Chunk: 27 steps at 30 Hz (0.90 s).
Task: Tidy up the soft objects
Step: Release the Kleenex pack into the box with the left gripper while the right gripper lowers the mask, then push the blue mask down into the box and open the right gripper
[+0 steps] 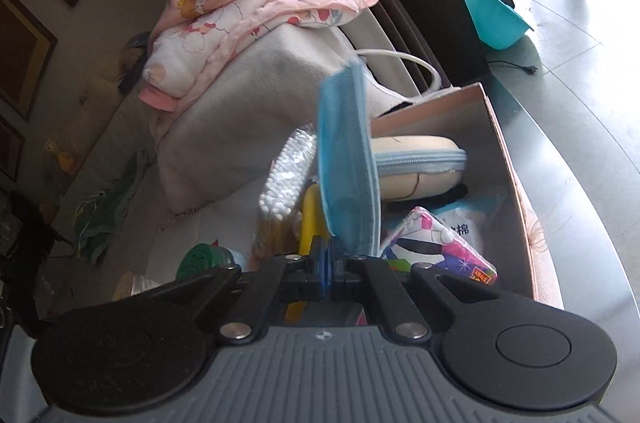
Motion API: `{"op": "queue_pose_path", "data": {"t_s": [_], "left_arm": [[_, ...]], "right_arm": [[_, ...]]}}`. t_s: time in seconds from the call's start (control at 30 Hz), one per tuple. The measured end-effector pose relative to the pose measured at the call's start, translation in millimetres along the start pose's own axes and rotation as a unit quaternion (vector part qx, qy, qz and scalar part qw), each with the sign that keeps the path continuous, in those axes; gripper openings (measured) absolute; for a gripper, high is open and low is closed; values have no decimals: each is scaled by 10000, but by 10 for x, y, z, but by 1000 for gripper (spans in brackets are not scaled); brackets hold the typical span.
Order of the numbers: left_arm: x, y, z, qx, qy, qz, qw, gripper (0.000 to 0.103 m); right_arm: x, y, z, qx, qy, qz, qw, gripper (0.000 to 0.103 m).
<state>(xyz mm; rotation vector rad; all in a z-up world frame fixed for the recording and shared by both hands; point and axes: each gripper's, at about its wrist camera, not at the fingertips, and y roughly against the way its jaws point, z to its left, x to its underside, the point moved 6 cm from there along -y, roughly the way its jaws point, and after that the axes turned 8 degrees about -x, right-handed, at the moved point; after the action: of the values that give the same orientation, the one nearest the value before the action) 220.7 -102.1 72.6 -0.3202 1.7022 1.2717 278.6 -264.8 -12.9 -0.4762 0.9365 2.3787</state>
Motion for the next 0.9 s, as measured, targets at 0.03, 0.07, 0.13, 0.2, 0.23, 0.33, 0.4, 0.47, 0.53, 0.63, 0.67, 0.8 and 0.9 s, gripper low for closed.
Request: {"op": "queue_pose_path", "data": {"t_s": [0.03, 0.07, 0.13, 0.2, 0.23, 0.33, 0.4, 0.47, 0.53, 0.63, 0.67, 0.8, 0.9], "left_arm": [[-96, -4, 33, 26, 62, -37, 10000, 28], [-201, -40, 56, 67, 146, -52, 9999, 28], [-386, -203, 75, 174, 324, 25, 9993, 27], [-517, -402, 61, 341, 485, 99, 9982, 27], [-564, -532, 43, 460, 592, 163, 9971, 27], [-577, -844, -43, 807, 847, 422, 9922, 28], [-510, -1008, -117, 973, 931, 646, 9888, 27], [-414, -1132, -174, 997, 866, 855, 9875, 27], [-325, -1204, -194, 1046, 876, 1039, 9852, 26], [-161, -1289, -149, 992, 893, 1359, 9817, 24], [-133, -1305, -109, 954, 916, 1390, 9814, 15], [-117, -1347, 62, 1059, 1362, 1395, 9751, 9], [-106, -1354, 90, 1061, 1459, 1387, 9738, 9]], "right_arm": [[17, 2, -32, 9, -30, -41, 10000, 1], [26, 19, -44, -11, -34, -74, 10000, 1], [55, 98, -54, -96, -72, -133, 9998, 1], [97, 164, -54, -106, -61, -173, 9998, 1], [123, 183, -52, -90, -25, -173, 9998, 1], [214, 268, -51, -191, 60, -94, 9998, 1], [286, 309, -39, -313, 188, 11, 9993, 1], [364, 342, -21, -342, 441, 64, 9984, 1], [412, 353, -10, -310, 661, 55, 9973, 1], [435, 364, 6, -316, 792, 48, 9963, 1], [436, 364, 17, -329, 855, 55, 9958, 1], [432, 328, 45, -255, 1137, 85, 9932, 1], [410, 283, 60, -187, 1233, 137, 9921, 1]]}}
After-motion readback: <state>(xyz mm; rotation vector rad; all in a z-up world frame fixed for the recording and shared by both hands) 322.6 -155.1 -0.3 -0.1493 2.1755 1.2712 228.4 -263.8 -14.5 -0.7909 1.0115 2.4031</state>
